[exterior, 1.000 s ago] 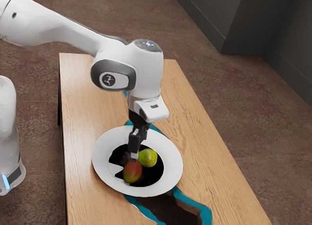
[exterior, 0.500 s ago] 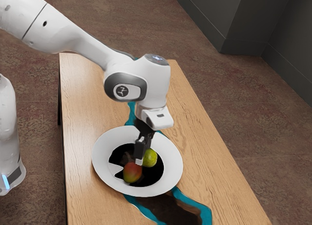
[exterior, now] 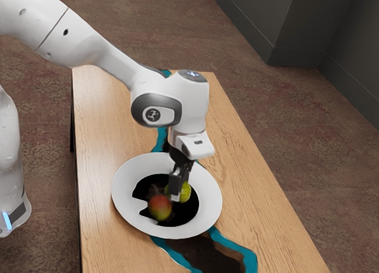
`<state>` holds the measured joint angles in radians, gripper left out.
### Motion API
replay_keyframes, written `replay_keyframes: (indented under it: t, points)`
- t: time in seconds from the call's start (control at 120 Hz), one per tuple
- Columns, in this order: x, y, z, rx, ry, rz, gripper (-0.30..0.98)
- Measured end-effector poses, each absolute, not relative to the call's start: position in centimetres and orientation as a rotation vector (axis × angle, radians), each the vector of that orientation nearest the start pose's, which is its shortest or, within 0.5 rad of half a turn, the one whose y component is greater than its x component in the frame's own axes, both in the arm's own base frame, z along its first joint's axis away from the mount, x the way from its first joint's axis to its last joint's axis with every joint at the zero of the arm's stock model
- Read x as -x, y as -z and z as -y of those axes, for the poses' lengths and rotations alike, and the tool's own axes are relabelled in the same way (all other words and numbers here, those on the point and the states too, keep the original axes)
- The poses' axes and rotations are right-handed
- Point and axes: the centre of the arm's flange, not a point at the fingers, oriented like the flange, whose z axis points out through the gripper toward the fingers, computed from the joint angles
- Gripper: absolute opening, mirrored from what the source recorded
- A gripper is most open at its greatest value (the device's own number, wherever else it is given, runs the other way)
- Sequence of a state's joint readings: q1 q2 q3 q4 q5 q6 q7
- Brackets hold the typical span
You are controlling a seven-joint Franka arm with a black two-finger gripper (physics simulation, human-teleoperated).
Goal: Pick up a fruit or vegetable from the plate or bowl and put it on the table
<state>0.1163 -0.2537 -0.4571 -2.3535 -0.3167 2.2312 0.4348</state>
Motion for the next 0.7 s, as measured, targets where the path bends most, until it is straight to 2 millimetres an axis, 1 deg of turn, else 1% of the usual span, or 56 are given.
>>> replay_keyframes:
  t: [0.092, 0.192, 0.267, 0.325, 0.367, 0.4, 0.442, 0.483, 0.533, 0.592, 0.642, 0.7]
  points:
    - [-44.9, -42.9, 16.8, 3.145, 0.207, -0.939, 0.53]
    - [-45.1, -43.0, 16.3, 3.153, 0.216, -0.915, 0.39]
    - [-45.2, -43.2, 16.2, 3.148, 0.230, -0.909, 0.29]
    - [-45.3, -43.5, 16.2, 3.139, 0.247, -0.905, 0.19]
    - [-45.4, -43.9, 16.4, 3.129, 0.268, -0.905, 0.14]
    - [-45.5, -44.6, 16.6, 3.118, 0.295, -0.907, 0.13]
    - [-45.6, -45.3, 16.8, 3.109, 0.323, -0.907, 0.23]
    - [-45.8, -46.2, 17.1, 3.095, 0.356, -0.915, 0.25]
    - [-46.5, -48.2, 17.7, 3.066, 0.422, -0.937, 0.27]
    - [-48.2, -50.7, 18.8, 3.028, 0.498, -0.980, 0.28]
    - [-50.8, -52.3, 19.8, 3.002, 0.550, -1.027, 0.28]
    - [-53.6, -53.6, 20.7, 2.970, 0.600, -1.077, 0.28]
